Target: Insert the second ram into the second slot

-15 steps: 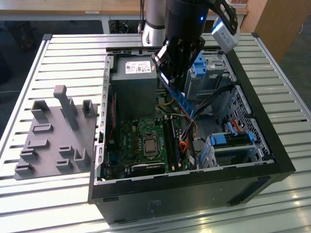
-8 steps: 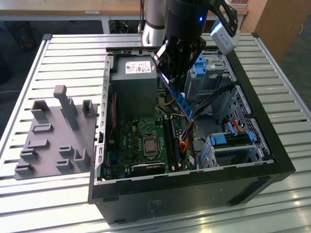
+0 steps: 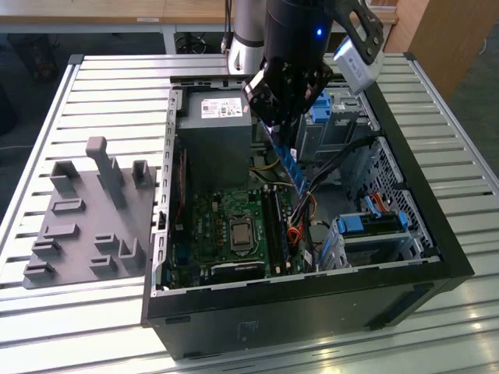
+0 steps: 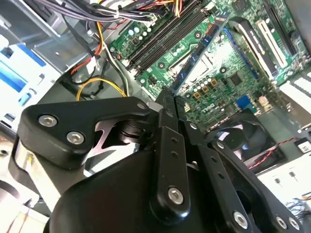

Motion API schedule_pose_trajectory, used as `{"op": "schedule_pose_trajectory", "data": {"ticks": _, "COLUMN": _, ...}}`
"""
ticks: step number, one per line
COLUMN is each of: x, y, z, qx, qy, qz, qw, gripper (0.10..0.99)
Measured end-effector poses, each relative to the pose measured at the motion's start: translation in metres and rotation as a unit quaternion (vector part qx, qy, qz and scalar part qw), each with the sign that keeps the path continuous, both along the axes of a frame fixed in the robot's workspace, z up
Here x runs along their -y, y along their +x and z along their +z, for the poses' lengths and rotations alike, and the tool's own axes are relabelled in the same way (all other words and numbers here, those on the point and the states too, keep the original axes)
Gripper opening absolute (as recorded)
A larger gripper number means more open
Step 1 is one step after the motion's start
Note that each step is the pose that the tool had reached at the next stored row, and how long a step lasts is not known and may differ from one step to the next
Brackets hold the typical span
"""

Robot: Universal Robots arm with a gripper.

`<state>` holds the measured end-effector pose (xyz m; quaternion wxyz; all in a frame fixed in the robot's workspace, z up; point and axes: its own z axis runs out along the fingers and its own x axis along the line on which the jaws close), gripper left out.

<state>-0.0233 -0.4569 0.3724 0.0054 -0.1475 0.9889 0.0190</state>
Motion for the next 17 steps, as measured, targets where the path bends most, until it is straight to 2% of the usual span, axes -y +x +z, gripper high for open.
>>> {"op": "schedule_pose_trajectory", "data": {"ticks": 6, "x": 0.0000, "y": 0.0000, "z": -0.0004, "qx": 0.0000, "qy": 0.0000, "qz": -0.037, "qw": 0.9993, "gripper": 0.129}}
{"op": "schedule_pose_trajectory", "data": {"ticks": 13, "x": 0.0000, "y": 0.0000, "z": -0.0010, "qx": 0.0000, "qy": 0.0000, "qz": -0.078, "qw": 0.9970, "gripper": 0.129}}
{"op": "schedule_pose_trajectory", "data": {"ticks": 17, "x": 0.0000, "y": 0.0000, "z": -0.0022, "qx": 0.0000, "qy": 0.0001, "qz": -0.082, "qw": 0.9967, "gripper": 0.129}}
